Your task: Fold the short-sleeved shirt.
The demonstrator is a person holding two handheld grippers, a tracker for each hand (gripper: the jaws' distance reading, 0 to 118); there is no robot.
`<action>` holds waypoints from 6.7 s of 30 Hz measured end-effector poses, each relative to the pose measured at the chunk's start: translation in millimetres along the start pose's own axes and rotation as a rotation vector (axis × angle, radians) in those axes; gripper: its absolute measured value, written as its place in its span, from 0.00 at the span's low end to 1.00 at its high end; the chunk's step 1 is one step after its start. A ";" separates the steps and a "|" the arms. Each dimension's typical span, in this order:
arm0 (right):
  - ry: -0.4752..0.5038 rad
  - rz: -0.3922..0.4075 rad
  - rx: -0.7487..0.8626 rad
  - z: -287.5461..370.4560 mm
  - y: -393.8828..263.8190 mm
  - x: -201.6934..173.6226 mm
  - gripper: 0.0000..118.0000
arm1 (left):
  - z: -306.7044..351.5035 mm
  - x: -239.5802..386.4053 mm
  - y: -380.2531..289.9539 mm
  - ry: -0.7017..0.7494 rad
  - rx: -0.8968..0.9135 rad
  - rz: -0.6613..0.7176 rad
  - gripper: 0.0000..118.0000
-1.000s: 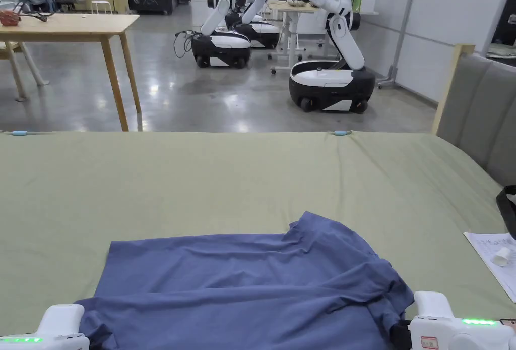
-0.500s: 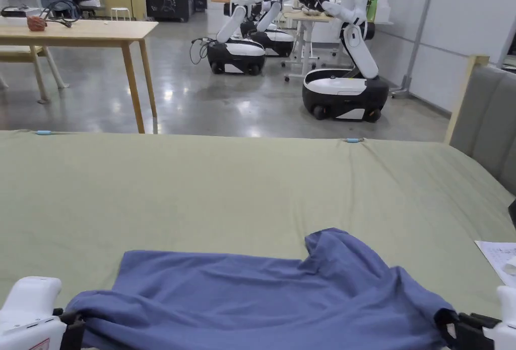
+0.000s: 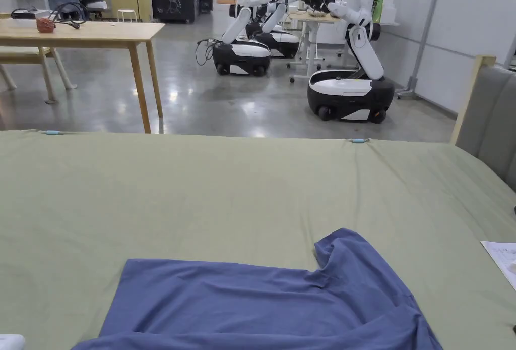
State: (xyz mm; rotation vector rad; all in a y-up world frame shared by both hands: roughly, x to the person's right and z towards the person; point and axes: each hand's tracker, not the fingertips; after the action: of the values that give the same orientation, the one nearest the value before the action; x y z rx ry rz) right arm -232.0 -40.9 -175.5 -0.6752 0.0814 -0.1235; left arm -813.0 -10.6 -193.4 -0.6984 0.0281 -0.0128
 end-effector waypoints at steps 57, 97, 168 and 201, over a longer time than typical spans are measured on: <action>-0.137 0.060 -0.244 -271.7 152.8 13.8 0.01 | -236.7 76.7 145.5 -0.037 -0.190 -0.142 0.04; -0.056 0.186 0.473 12.4 17.6 -144.0 0.08 | -5.1 114.8 21.6 -0.044 0.279 -0.168 0.00; 0.032 0.003 0.270 26.2 -42.7 -79.8 0.08 | -92.8 154.2 -13.7 -0.456 -0.117 0.246 0.83; 0.072 0.076 0.210 18.4 -36.9 -126.0 0.08 | -90.5 43.7 -59.3 -0.726 -0.042 0.705 1.00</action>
State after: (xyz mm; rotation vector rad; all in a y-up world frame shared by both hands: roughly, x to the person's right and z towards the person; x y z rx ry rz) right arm -357.8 -40.4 -133.7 -0.4575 0.1607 -0.0822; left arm -772.2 -115.1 -225.5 -0.6720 -0.4235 0.9173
